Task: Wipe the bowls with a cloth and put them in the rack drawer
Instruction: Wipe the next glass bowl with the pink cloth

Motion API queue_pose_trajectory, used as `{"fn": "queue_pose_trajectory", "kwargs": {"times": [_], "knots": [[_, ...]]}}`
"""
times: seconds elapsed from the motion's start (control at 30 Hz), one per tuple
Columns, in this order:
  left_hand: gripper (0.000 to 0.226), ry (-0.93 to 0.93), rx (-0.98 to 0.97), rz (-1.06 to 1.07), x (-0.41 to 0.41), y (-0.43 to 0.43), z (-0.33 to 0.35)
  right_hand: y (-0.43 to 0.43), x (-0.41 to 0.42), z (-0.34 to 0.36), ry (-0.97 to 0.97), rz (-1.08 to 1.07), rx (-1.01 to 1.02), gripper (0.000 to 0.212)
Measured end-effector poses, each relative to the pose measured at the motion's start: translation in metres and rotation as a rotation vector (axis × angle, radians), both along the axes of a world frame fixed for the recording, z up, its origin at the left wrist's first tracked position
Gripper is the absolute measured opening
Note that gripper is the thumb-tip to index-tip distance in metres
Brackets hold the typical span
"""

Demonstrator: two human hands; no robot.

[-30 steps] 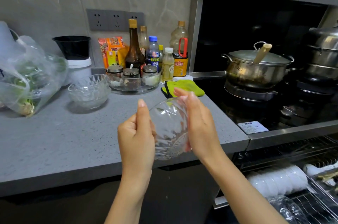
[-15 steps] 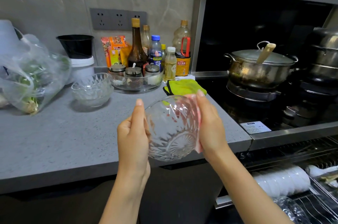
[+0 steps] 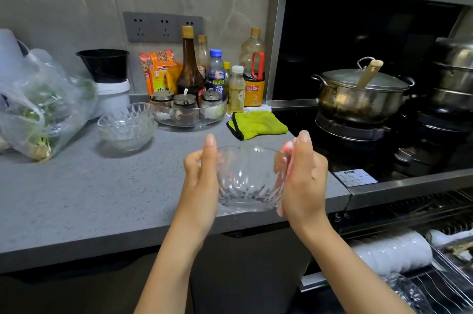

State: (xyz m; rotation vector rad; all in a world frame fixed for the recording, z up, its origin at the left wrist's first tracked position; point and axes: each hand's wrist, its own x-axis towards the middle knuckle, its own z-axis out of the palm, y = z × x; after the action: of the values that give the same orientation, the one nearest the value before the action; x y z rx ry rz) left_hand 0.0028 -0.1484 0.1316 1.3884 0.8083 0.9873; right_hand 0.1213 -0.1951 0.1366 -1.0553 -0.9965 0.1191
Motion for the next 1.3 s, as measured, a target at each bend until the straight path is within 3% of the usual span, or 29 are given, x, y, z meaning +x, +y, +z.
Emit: {"fn": "queue_pose_trajectory", "kwargs": {"times": [0.07,0.13,0.3,0.47,0.53,0.63,0.8,1.0,1.17,1.23,1.3], "knots": [[0.096,0.049,-0.099,-0.121,-0.002,0.005,-0.007,-0.001,0.001,-0.009,-0.169,-0.06,0.073,0.054],[0.105,0.054,-0.188,-0.236,-0.006,0.005,-0.008,0.001,0.005,-0.018,-0.305,-0.093,0.117,0.05],[0.062,-0.125,-0.314,-0.343,-0.019,0.007,-0.015,-0.005,0.018,-0.037,-0.566,-0.051,0.092,0.06],[0.055,-0.177,-0.269,-0.337,-0.019,0.005,-0.032,-0.01,0.017,-0.03,-0.623,0.077,-0.399,0.064],[0.035,-0.168,-0.229,-0.271,-0.013,0.002,-0.037,-0.011,0.014,-0.024,-0.834,0.078,-0.586,0.052],[0.029,-0.158,-0.19,-0.2,-0.007,0.001,-0.042,-0.01,0.009,-0.021,-1.194,0.055,-0.712,0.031],[0.027,-0.183,-0.161,-0.109,-0.004,0.004,-0.047,-0.013,0.016,-0.011,-1.224,0.129,-0.702,0.056],[0.027,-0.285,-0.127,0.067,0.001,0.009,-0.046,-0.018,0.023,-0.04,-1.518,0.043,-0.577,0.044],[0.023,-0.361,-0.173,0.128,0.01,-0.004,-0.044,-0.013,-0.013,-0.059,-1.368,-0.05,-0.508,0.056],[0.02,-0.379,-0.181,0.135,0.008,-0.002,-0.043,-0.011,-0.013,-0.067,-1.345,-0.055,-0.456,0.05],[0.035,-0.359,-0.142,0.092,0.002,0.003,-0.043,-0.009,-0.004,-0.069,-1.367,-0.076,-0.344,0.042]]}}
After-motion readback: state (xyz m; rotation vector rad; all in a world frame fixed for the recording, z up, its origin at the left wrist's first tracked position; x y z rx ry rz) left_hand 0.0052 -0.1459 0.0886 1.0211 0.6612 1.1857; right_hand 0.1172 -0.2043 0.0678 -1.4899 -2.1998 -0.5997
